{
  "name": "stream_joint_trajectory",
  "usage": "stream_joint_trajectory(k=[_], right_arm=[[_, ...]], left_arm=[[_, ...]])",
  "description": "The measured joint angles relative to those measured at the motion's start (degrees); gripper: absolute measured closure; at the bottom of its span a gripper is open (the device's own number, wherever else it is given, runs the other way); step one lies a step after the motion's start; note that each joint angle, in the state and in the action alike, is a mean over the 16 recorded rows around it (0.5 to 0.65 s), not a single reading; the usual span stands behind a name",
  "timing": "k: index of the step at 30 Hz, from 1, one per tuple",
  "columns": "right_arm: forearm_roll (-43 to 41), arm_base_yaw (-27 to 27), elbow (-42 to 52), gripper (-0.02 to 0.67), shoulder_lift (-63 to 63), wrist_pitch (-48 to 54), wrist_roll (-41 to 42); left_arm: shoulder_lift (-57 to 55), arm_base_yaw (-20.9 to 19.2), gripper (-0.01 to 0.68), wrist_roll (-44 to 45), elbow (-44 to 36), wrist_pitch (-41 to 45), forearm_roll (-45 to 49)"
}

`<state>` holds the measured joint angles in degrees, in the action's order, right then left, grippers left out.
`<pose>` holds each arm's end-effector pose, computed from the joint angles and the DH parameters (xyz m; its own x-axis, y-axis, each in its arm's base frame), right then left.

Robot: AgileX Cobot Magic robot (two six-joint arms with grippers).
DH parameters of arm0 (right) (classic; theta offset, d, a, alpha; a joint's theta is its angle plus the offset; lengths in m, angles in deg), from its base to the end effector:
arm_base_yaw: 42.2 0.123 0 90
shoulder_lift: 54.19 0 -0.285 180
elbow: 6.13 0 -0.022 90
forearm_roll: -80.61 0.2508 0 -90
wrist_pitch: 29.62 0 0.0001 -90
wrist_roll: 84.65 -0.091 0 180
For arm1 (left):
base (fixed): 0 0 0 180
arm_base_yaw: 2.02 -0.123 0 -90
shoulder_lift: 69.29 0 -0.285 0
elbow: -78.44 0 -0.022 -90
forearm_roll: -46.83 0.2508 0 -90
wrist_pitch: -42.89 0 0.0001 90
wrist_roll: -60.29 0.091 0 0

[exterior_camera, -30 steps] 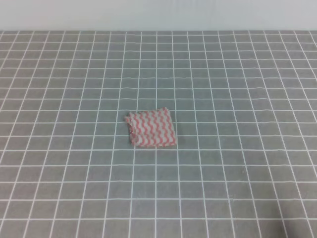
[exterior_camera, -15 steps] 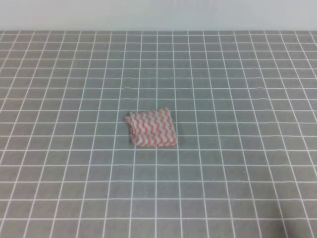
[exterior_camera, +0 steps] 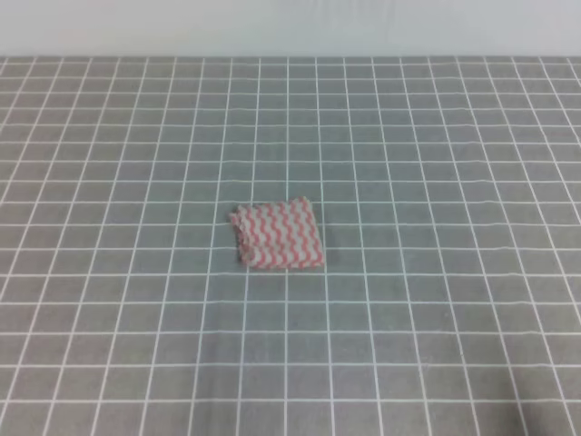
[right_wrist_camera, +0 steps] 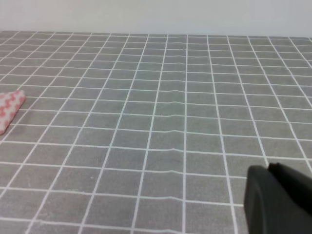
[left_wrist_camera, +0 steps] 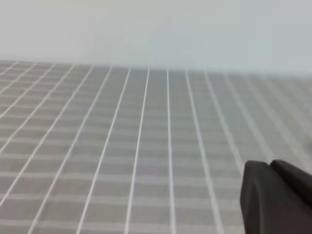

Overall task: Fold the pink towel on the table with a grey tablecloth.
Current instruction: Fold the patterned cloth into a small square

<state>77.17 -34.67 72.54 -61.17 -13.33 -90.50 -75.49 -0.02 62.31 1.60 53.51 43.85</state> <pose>0.0543 0.0056 0.1797 -0.2095 0.0171 -0.9777 -0.1055 0.9936 0.0400 0.0537 -0.0028 0.2001 -0.0642 -0.0136 -0.9978 0.0434 0.9989 -0.0164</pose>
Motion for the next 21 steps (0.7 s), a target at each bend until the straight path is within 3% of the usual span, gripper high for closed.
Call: stream_joint_trajectory(k=[12, 21], right_arm=[[0.1, 0.0, -0.3, 0.665, 0.1, 0.1, -0.1], [0.1, 0.0, -0.3, 0.665, 0.1, -0.3, -0.1]], left_arm=[[0.1, -0.8, 0.675, 6.0, -1.4, 8.2, -0.6], [0.3, -0.5, 0.675, 6.6, -1.6, 9.1, -1.3]])
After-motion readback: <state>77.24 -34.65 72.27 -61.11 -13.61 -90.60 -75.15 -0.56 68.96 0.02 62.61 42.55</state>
